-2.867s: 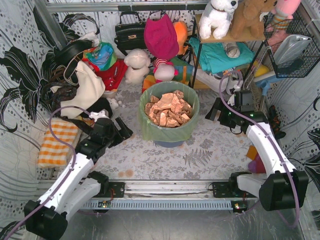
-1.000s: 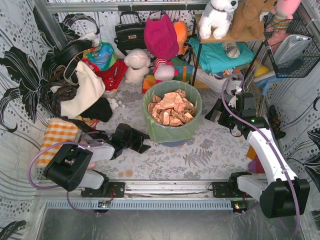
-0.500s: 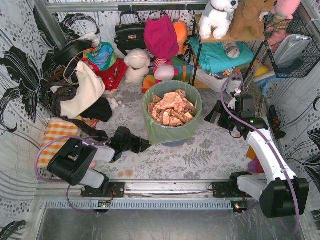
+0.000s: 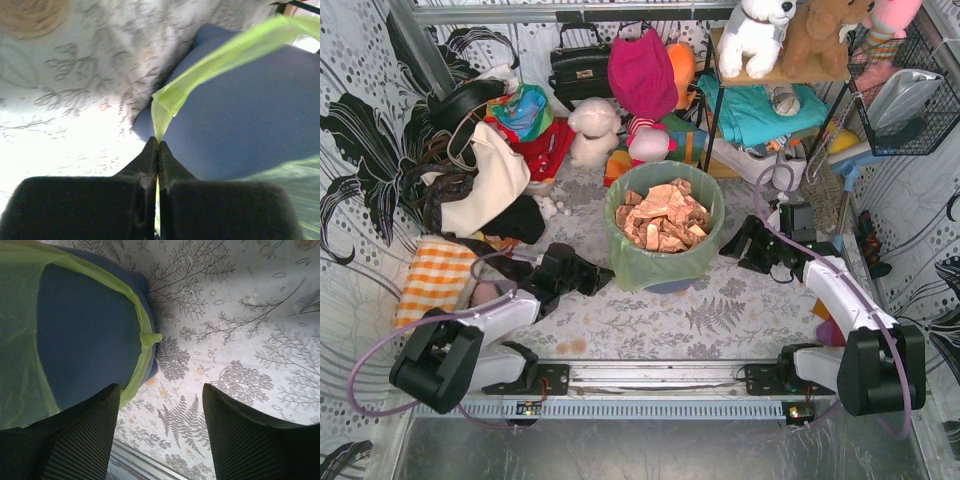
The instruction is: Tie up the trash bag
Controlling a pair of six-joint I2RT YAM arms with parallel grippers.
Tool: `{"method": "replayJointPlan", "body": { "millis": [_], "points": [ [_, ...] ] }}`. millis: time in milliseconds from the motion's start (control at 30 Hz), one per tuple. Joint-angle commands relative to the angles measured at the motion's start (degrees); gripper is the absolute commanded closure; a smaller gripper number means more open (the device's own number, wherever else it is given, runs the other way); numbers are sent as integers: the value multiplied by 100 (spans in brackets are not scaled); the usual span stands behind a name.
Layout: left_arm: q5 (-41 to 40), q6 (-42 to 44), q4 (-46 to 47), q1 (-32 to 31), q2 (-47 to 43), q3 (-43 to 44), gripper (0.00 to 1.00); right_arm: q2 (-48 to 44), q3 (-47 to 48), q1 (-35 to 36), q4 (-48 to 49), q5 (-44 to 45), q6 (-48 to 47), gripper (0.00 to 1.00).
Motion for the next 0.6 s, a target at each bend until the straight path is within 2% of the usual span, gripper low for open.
{"method": "replayJointPlan", "body": {
  "millis": [0, 133, 567],
  "points": [
    [-687, 1100, -1248, 33, -431, 556, 97, 240, -391, 72, 1118, -685, 555, 36],
    [-763, 1444, -1620, 38, -507, 917, 98, 591, -362, 419, 1399, -553, 707, 38],
    [-813, 2350, -1987, 38, -937, 1181, 99, 1656, -190, 638, 2049, -543, 795, 51]
  ]
}}
